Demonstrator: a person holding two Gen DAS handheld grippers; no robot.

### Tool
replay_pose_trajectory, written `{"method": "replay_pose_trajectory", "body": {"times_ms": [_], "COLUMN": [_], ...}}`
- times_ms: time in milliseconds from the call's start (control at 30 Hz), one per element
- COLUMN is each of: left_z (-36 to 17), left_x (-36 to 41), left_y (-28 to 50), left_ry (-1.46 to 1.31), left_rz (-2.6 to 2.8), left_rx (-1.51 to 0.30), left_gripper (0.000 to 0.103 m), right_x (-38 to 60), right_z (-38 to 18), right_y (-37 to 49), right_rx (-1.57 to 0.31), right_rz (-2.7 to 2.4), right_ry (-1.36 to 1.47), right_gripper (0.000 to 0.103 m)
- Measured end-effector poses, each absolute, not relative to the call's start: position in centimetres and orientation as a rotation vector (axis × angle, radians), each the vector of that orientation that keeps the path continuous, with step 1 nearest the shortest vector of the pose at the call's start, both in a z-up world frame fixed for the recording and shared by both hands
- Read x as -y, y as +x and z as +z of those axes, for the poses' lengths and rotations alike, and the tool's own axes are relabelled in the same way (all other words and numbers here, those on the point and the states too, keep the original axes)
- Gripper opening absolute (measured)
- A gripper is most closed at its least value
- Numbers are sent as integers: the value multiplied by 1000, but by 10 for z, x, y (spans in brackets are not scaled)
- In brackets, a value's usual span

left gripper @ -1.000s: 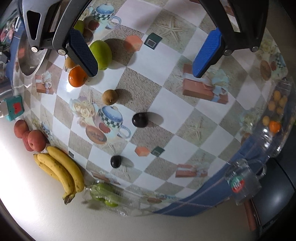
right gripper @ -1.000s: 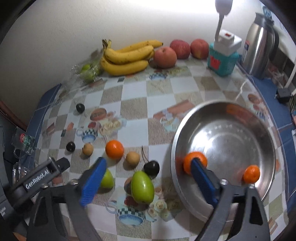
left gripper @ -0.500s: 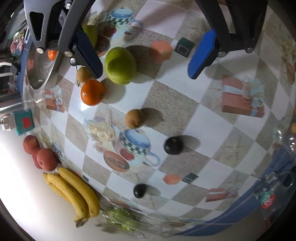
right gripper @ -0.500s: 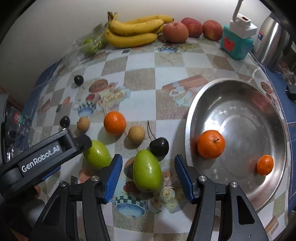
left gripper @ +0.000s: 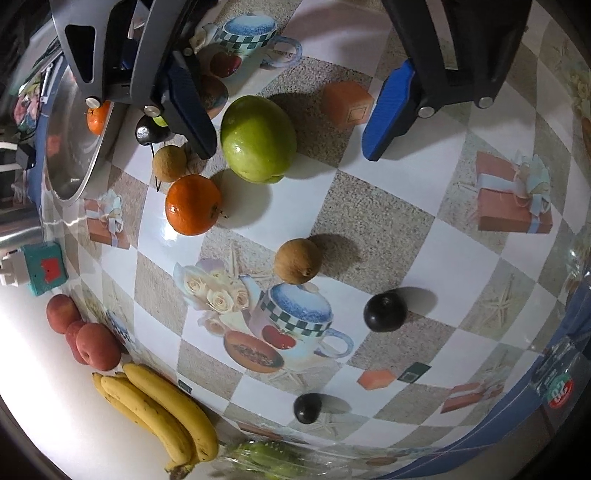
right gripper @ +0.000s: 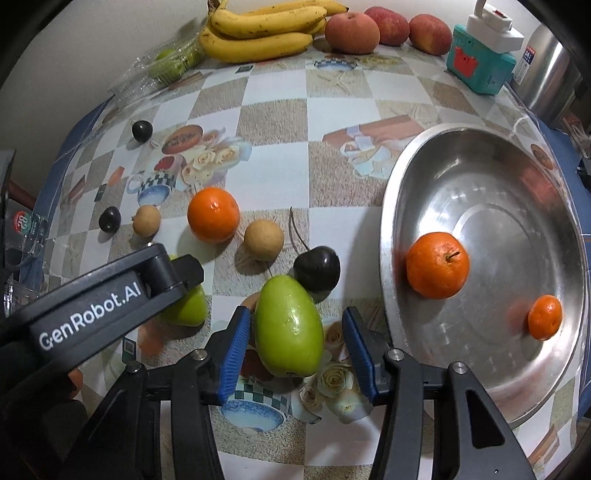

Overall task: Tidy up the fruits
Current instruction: 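Grasp a green apple with the left tool while the right tool grasps an elongated green fruit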

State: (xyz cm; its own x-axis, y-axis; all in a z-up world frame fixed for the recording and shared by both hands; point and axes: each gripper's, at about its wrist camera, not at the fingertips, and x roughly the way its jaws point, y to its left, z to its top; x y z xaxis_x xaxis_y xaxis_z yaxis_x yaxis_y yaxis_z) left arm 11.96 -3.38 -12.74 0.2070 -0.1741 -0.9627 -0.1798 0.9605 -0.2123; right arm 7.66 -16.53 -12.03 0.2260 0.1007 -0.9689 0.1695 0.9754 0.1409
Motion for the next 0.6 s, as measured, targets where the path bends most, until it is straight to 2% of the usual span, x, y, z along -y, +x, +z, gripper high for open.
{"method": "replay_pose_trajectory", "body": {"times_ms": [133,333,400,533,600], "left_z": [-129,-131,-130,-130,-128], "left_x": [38,45,43,43,42], "left_y": [123,129,127,127,126], "left_ry": [-275,-248,-255,-262,-272], "left_rz": [-3,-9,-20,-24,-34], "left_rx": [-1364,-1352,-1351,-1348,-1348], "left_gripper": [78,66,59,56,49], "right_x": [161,160,159,163,164], "right_z": [-123,-124,-123,-122,-122], "right_y": [79,81,78,79,78], "right_rx": [-1346,-1346,-1345,-1343,-1340], "right_rz": [-50,-51,-59,-59,-57], "right_ry": [213,210,201,215,219], "right_gripper": [53,52,50,48,47]}}
